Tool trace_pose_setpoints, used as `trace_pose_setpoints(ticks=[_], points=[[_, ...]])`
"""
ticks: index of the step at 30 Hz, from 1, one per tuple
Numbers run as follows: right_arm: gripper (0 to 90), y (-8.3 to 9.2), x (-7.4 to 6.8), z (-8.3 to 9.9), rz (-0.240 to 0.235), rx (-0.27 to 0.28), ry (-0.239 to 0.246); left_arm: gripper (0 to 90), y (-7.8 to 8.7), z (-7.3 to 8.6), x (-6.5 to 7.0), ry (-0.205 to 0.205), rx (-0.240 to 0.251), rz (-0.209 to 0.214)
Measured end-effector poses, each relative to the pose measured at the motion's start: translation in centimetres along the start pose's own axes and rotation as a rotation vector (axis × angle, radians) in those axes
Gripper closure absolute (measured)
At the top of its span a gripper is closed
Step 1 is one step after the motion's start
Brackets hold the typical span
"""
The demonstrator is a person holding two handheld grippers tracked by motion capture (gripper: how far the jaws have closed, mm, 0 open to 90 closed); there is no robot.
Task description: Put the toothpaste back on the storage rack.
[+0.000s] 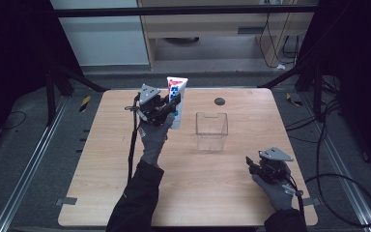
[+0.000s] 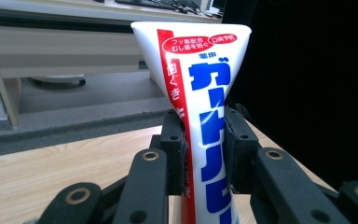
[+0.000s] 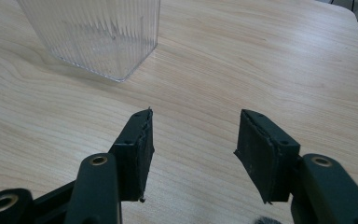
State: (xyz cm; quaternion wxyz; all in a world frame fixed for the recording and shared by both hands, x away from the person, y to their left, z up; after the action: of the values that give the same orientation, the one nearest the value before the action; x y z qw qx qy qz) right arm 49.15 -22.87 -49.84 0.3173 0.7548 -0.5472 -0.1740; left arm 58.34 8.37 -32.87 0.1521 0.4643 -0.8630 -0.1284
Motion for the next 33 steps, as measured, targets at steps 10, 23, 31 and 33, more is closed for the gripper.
trace_pose_setpoints(ticks=[10, 23, 31, 33], points=[[45.8, 0.0, 0.1, 0.0, -0.001, 0.005, 0.001, 72.3, -2.4, -0.1, 1.4, 0.015, 0.025, 0.036], [45.8, 0.1, 0.0, 0.0, -0.007, 0.009, -0.005, 72.3, -4.8, 0.2, 3.3, -0.005, 0.033, 0.057], [45.8, 0.0, 0.0, 0.1, -0.013, 0.005, -0.007, 72.3, -6.3, 0.4, 4.0, 0.001, 0.022, 0.089], [45.8, 0.0, 0.0, 0.1, -0.013, 0.006, -0.008, 72.3, -6.6, 0.5, 4.1, -0.001, 0.021, 0.094]])
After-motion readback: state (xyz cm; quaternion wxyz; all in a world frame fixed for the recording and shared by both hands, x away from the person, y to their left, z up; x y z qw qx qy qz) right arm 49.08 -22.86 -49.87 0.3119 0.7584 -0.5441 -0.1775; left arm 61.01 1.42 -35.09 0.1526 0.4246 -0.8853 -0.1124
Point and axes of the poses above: each handheld gripper's, and its own axes: y roughly backward along the jaws, z roughly out of its underside, x roughly to its right, the point moved 5 cm from there along -y, roughly forward along the jaws, and after that the axes turned 9 degrees about -x, right-handed, at the moved point
